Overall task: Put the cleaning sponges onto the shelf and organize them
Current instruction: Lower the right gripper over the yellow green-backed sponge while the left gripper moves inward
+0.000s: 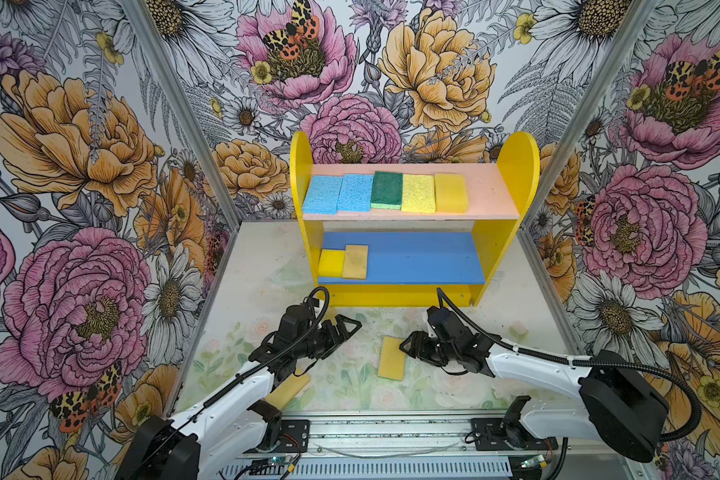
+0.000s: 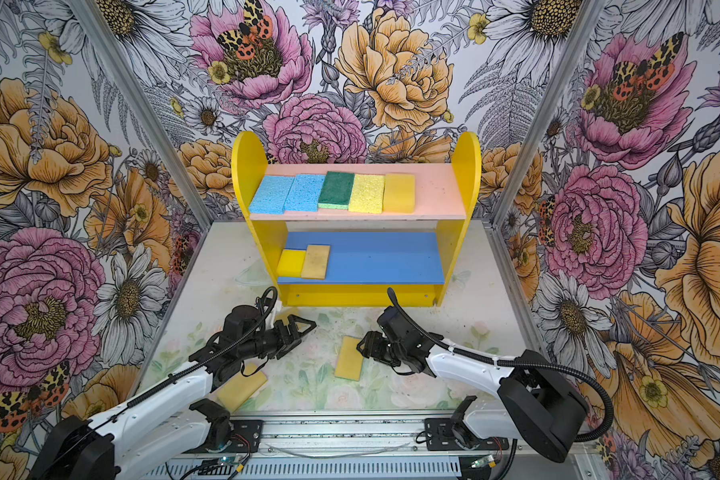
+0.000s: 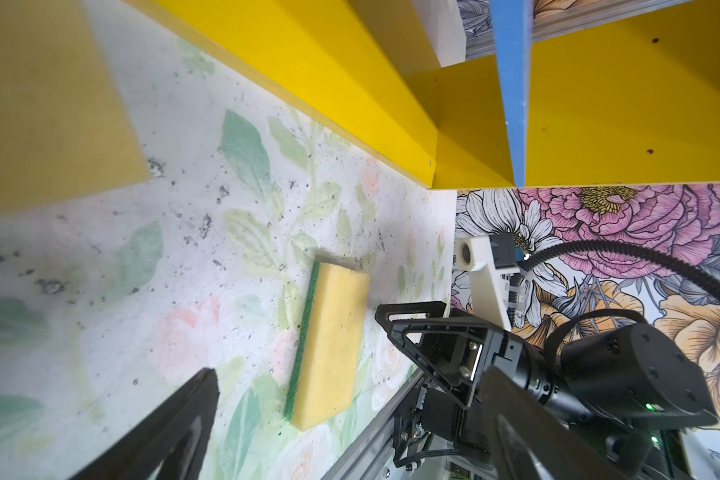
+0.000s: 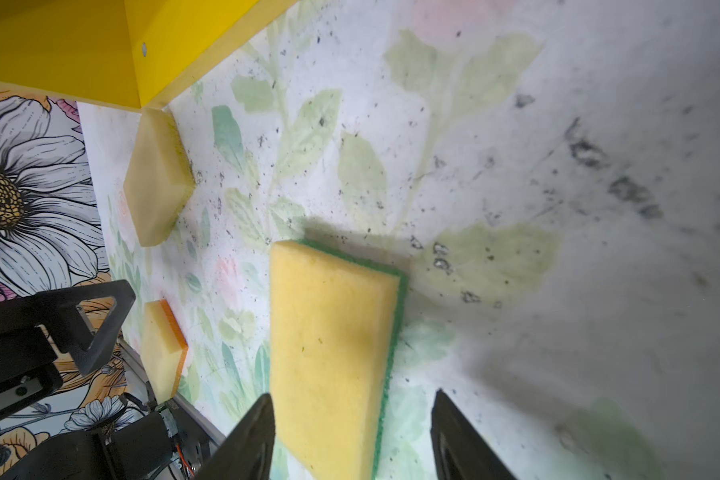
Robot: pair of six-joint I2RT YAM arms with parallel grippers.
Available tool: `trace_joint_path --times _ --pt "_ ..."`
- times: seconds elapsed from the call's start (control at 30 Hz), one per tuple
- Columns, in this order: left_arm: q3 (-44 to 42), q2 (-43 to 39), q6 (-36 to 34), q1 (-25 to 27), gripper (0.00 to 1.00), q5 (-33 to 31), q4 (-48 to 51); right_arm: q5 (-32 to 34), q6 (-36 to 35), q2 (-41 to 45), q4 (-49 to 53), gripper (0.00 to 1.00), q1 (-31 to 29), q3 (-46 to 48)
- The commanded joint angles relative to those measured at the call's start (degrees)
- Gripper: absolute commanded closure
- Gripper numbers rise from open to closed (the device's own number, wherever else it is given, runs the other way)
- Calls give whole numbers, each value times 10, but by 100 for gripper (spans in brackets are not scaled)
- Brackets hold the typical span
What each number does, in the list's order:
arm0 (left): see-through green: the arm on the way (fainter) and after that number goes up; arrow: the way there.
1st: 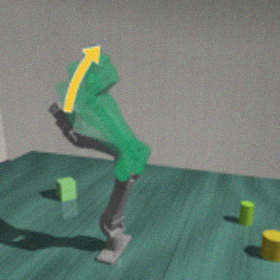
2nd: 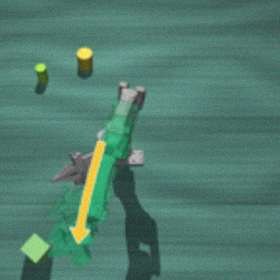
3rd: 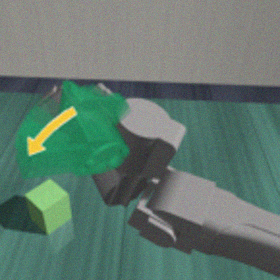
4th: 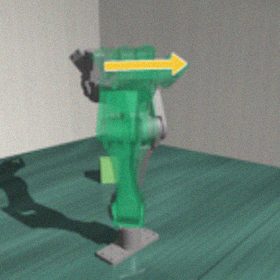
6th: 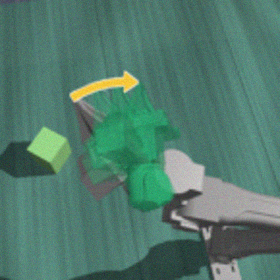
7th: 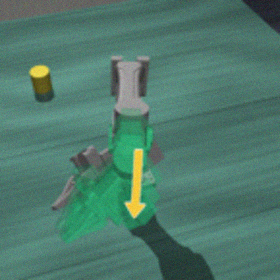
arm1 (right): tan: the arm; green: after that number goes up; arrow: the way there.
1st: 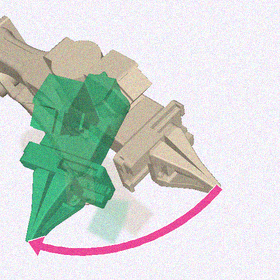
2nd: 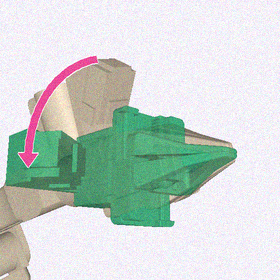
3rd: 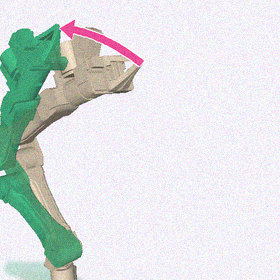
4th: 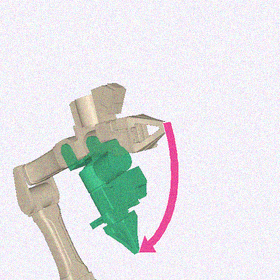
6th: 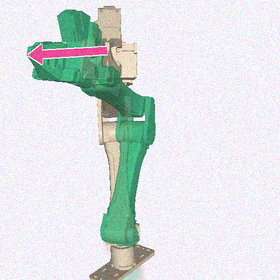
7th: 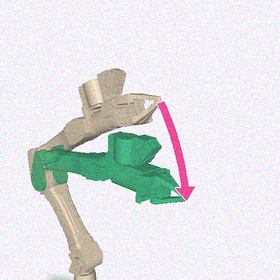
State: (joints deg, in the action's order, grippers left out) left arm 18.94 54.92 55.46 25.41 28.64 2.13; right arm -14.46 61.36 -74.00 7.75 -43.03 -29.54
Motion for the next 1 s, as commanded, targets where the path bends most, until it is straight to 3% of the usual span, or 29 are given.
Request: trace_joint_path --times 0.0,0.17,0.43,0.77,0.97 --pt "-9 6 -6 -12 1 48 -26 1 -14 -14 10 38 3 -20" --pt "-20 15 30 -25 1 72 -89 -19 -34 -61 26 38 8 -60" --pt "-2 46 14 -43 1 92 -79 -18 -34 -59 28 40 5 -47" --pt "-23 38 26 -34 1 77 -87 8 -13 -84 25 45 -54 -54" --pt "-26 28 32 -32 1 79 -88 20 -13 -111 19 59 -59 -65"
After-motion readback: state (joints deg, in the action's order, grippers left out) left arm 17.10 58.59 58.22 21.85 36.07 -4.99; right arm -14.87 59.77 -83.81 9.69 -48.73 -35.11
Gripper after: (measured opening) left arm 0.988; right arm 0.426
